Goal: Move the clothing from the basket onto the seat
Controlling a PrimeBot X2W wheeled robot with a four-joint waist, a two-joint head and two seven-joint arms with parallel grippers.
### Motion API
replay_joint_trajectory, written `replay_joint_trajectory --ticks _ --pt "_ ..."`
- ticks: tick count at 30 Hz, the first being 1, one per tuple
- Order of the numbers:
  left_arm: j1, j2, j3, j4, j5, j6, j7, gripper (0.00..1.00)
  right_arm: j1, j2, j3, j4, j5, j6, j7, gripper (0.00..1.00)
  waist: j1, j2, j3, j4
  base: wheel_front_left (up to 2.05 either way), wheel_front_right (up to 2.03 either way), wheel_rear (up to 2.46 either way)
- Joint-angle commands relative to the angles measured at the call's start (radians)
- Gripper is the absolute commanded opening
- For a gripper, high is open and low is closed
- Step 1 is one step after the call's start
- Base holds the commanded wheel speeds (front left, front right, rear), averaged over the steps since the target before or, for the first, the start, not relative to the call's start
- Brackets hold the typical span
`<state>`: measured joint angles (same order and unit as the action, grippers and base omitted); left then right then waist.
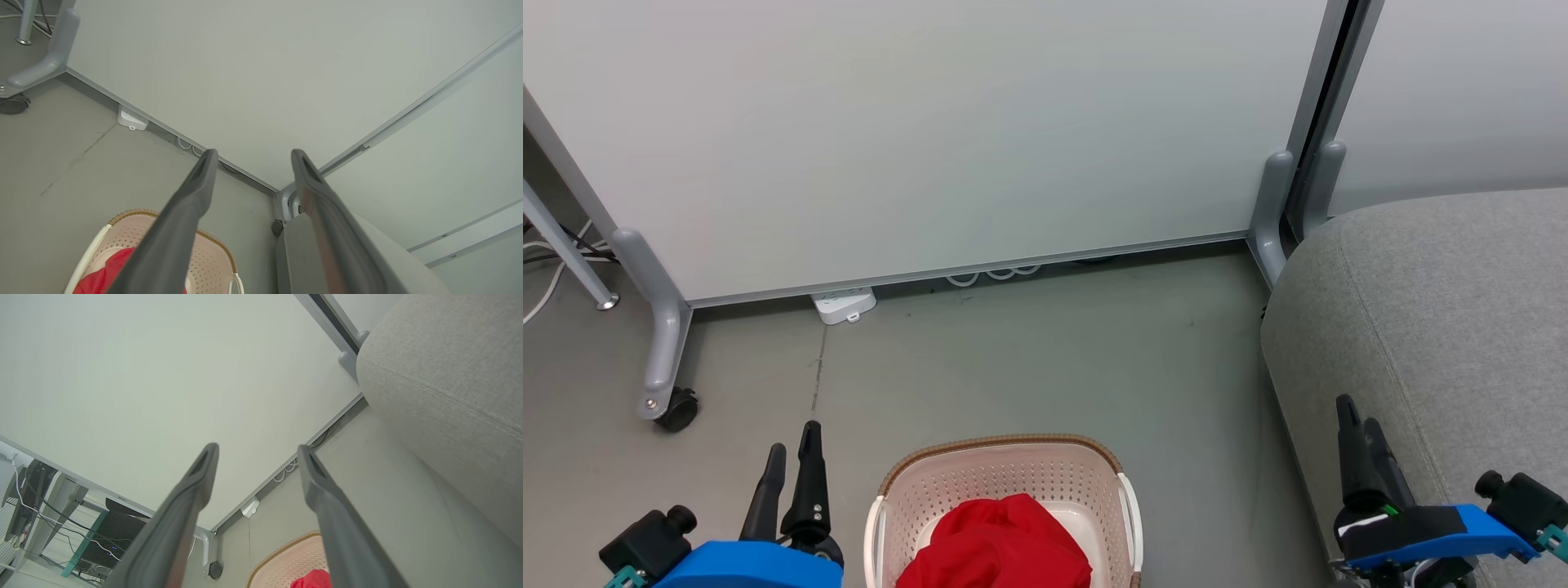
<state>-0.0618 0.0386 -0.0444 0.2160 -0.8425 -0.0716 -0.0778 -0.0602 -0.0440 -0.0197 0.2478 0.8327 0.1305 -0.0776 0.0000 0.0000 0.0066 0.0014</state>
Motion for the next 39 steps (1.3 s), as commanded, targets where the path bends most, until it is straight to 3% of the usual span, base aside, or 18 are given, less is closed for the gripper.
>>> replay_joint_trajectory --ticks 1,39 --pt "-0.002 0.009 -0.007 -0.016 0.04 0.007 -0.012 1.0 -0.017 -0.004 0.006 -0.01 -0.037 0.0 -0.012 1.0 0.0 0.0 0.0 0.0 0.0 0.0 0.0" --pt "0.012 0.012 -0.078 -0.01 0.439 0.022 -0.117 1.0 -0.013 -0.007 0.039 -0.008 -0.458 0.0 -0.105 1.0 0.0 0.0 -0.001 -0.002 0.0 0.0 0.0"
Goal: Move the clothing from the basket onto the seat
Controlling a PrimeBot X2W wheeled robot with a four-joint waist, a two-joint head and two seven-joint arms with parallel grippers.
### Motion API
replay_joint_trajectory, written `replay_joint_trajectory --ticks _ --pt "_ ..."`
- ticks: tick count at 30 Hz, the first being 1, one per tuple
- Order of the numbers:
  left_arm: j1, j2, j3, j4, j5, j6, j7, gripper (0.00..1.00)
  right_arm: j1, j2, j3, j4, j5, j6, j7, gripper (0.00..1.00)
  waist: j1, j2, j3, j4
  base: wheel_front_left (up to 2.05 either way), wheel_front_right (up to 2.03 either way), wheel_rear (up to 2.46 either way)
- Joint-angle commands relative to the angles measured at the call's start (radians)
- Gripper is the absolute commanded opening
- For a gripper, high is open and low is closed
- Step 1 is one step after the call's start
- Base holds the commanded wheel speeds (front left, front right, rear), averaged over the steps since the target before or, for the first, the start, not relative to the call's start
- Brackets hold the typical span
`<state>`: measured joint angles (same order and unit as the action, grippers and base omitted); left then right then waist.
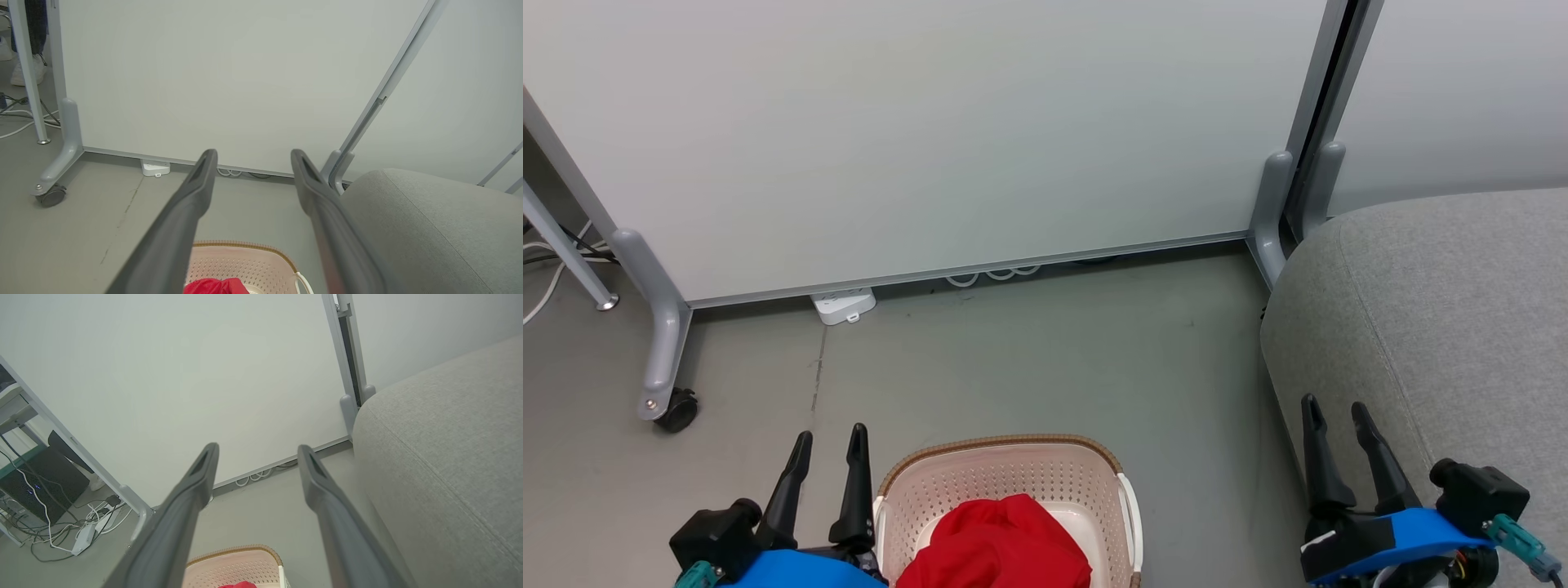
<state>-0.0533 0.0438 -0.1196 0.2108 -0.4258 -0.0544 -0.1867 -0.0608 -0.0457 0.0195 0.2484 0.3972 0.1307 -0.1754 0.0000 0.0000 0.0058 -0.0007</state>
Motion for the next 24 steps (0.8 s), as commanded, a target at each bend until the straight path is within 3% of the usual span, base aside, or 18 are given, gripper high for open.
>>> replay_joint_trajectory --ticks 1,24 --pt "0.004 0.007 -0.004 -0.004 0.031 0.006 -0.011 1.0 -0.013 -0.005 -0.001 -0.009 -0.033 0.0 -0.01 1.0 0.0 0.0 0.0 0.0 0.0 0.0 0.0" --pt "0.013 0.009 -0.027 -0.001 0.185 0.022 -0.057 1.0 -0.002 -0.006 -0.006 -0.02 -0.224 0.0 -0.042 1.0 0.0 0.0 -0.004 -0.003 0.0 0.0 0.0"
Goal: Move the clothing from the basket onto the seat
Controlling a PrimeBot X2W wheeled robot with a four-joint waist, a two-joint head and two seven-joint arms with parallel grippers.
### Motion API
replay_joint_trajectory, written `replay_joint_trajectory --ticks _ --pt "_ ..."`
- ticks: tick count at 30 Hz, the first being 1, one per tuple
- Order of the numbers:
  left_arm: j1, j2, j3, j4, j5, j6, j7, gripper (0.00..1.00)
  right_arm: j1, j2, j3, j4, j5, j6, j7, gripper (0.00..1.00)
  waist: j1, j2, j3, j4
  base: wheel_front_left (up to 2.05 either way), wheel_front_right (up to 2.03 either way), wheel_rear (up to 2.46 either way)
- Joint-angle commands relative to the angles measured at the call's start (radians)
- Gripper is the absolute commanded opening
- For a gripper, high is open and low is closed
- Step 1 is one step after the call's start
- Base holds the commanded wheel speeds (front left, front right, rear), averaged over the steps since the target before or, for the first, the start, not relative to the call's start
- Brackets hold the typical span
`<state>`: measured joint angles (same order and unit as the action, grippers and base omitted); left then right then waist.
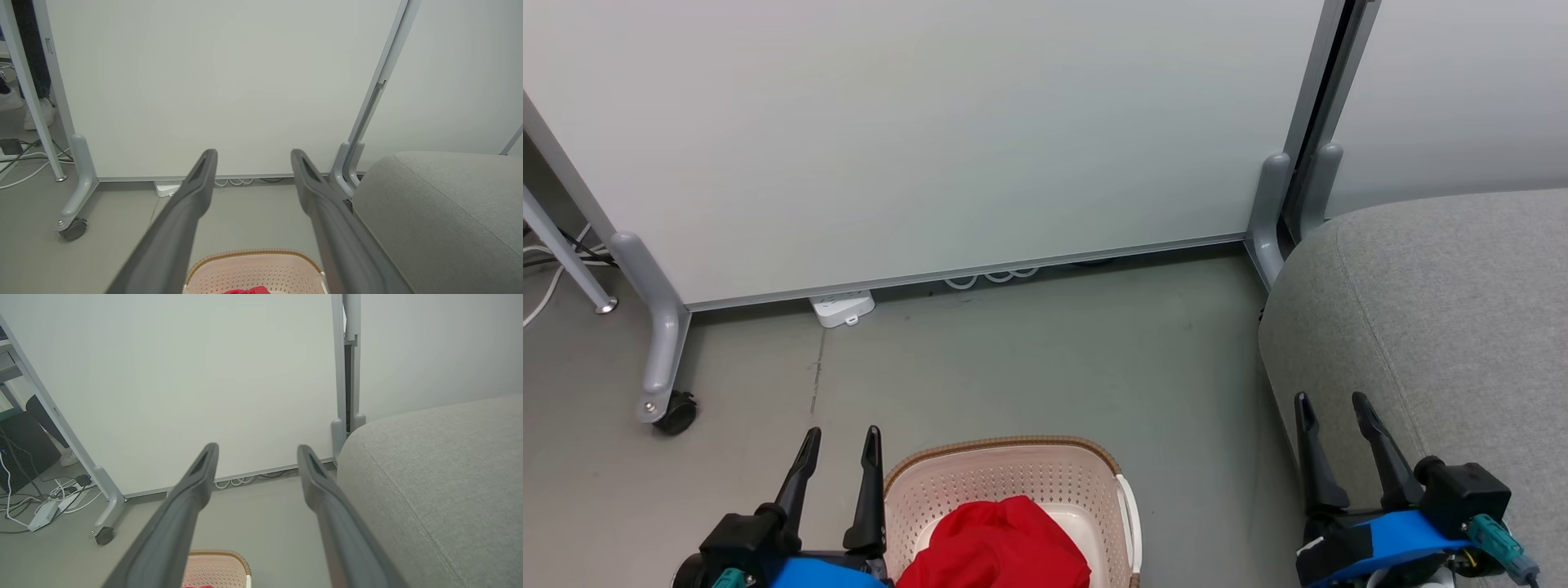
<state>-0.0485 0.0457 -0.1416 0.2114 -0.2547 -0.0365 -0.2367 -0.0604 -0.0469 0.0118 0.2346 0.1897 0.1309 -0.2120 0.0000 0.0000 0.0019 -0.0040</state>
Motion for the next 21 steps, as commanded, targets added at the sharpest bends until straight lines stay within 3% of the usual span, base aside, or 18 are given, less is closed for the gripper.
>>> replay_joint_trajectory --ticks 1,21 --pt "0.009 0.007 -0.005 -0.001 0.02 0.005 -0.009 1.0 -0.001 -0.005 0.003 -0.007 -0.024 0.0 -0.008 1.0 0.0 0.0 0.0 0.0 0.0 0.0 0.0" --pt "0.015 0.007 -0.013 -0.004 0.083 0.015 -0.03 1.0 0.004 -0.006 0.011 -0.01 -0.097 0.0 -0.026 1.0 0.0 0.0 0.004 0.0 0.0 0.0 0.0"
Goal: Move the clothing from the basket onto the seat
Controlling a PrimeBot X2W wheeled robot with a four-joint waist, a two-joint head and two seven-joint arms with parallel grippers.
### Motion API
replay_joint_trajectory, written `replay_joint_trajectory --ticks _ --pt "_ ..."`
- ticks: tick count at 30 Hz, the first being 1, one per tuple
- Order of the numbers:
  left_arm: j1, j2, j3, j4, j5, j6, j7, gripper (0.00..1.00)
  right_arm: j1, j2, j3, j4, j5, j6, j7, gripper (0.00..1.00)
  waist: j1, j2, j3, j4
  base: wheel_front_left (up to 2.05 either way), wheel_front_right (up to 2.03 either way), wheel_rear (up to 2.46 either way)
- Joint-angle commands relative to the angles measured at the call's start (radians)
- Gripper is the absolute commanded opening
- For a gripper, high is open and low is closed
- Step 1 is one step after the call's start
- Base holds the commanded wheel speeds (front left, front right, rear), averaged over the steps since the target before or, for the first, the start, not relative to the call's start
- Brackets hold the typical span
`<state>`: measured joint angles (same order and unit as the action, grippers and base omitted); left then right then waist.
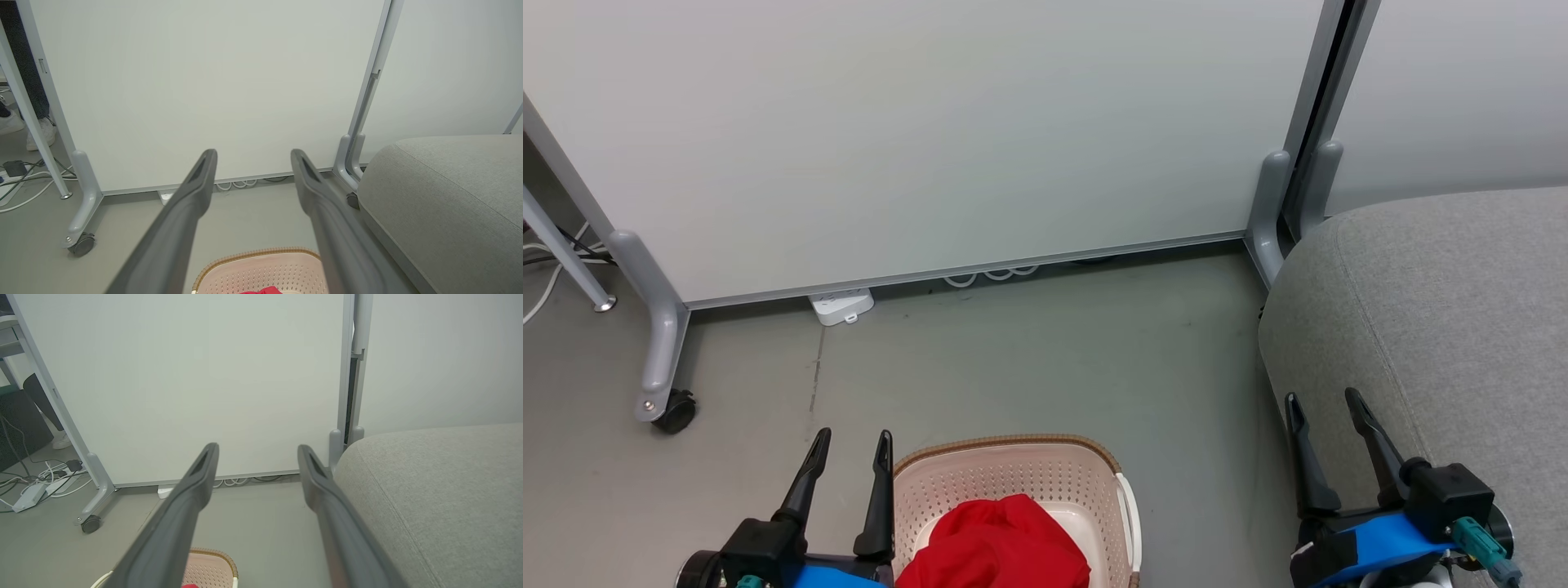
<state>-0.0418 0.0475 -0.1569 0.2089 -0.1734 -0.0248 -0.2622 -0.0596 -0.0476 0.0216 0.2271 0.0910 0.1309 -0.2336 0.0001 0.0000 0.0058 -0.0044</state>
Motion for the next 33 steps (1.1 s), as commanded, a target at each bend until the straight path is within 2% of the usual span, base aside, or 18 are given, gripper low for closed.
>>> replay_joint_trajectory --ticks 1,9,17,24,33 --pt "0.008 0.005 0.003 -0.001 0.002 0.003 -0.004 1.0 0.003 -0.005 0.001 -0.003 0.003 0.0 -0.005 1.0 -0.0001 0.0 0.0 0.0 0.0 0.0 0.0" --pt "0.006 0.005 0.002 0.0 0.002 0.004 -0.004 1.0 -0.007 -0.005 0.006 -0.001 0.009 0.0 -0.006 1.0 -0.0001 0.0 0.01 -0.004 0.0 0.0 0.0" --pt "-0.023 0.005 0.0 0.029 -0.005 -0.011 -0.004 1.0 -0.054 -0.005 0.017 -0.017 0.009 0.0 -0.008 1.0 -0.0001 0.0 0.073 -0.035 0.0 0.0 0.0" --pt "-0.094 0.009 -0.006 0.121 0.008 -0.04 -0.004 1.0 -0.153 -0.004 0.049 -0.057 0.003 0.0 -0.01 1.0 -0.0001 0.0 0.213 -0.085 0.0 0.0 0.0" --pt "-0.242 0.022 -0.016 0.34 0.01 -0.066 -0.004 1.0 -0.297 -0.004 0.098 -0.103 0.011 0.0 -0.022 1.0 -0.0001 0.0 0.442 -0.154 0.0 0.0 0.0"
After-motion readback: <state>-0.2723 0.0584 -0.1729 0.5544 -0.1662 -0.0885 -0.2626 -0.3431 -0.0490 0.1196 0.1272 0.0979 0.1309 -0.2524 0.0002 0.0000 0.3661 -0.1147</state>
